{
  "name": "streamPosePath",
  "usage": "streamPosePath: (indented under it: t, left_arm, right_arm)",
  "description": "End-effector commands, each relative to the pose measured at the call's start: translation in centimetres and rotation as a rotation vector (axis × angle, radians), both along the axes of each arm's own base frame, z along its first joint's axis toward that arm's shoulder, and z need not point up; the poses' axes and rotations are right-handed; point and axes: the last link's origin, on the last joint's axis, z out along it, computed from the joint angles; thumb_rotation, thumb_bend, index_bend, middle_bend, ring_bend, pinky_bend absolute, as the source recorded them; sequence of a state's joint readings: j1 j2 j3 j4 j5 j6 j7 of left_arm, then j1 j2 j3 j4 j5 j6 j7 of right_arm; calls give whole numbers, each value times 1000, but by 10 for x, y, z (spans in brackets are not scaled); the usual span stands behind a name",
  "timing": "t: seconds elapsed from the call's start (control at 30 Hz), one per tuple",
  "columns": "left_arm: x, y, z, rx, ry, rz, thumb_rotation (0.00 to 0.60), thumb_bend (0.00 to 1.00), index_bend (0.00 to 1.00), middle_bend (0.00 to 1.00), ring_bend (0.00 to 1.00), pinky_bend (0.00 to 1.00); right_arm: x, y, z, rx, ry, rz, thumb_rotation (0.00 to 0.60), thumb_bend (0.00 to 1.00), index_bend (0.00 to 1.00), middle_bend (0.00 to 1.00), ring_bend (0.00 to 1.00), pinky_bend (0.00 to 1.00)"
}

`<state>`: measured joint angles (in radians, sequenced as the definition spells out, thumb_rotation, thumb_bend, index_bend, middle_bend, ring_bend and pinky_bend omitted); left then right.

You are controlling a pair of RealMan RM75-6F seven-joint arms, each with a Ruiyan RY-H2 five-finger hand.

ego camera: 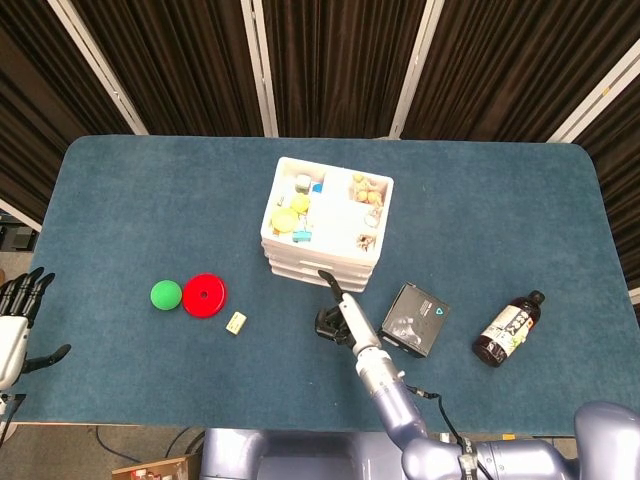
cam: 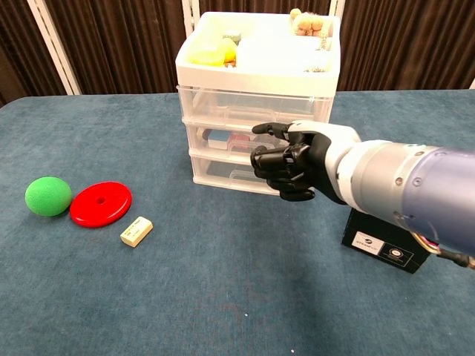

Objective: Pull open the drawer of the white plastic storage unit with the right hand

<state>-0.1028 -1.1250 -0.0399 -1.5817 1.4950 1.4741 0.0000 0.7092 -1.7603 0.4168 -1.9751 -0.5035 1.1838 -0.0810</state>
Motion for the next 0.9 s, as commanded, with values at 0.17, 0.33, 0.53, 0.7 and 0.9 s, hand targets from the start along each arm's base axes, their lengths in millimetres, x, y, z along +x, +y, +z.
streamPosePath:
  t: [0.17, 0.33, 0.53, 0.7, 0.9]
  left_arm:
    - [-1, 1, 1, 0, -11, 7, 600, 0, 43, 0, 0, 69]
    - [-1, 1, 2, -6, -19, 10, 600, 0, 43, 0, 0, 69]
    - [-2, 2, 2, -10, -29, 18, 600, 0, 43, 0, 0, 68]
    - [-1, 1, 4, -4, -35, 14, 600, 0, 42, 0, 0, 68]
    - [-1, 1, 5, -7, -43, 9, 600, 0, 43, 0, 0, 69]
  right_arm:
    - [9, -5, -5, -18, -28, -21, 600, 808, 0, 981, 911, 1000]
    - [17, -7, -7, -36, -64, -41, 600, 808, 0, 981, 911, 1000]
    - [28, -7, -10, -28, -171, -127, 600, 808, 0, 981, 911, 1000]
    - [38, -9, -14, -19, -243, -179, 600, 808, 0, 981, 911, 1000]
    - [40, -13, -19, -26, -248, -211, 600, 806, 0, 981, 912, 1000]
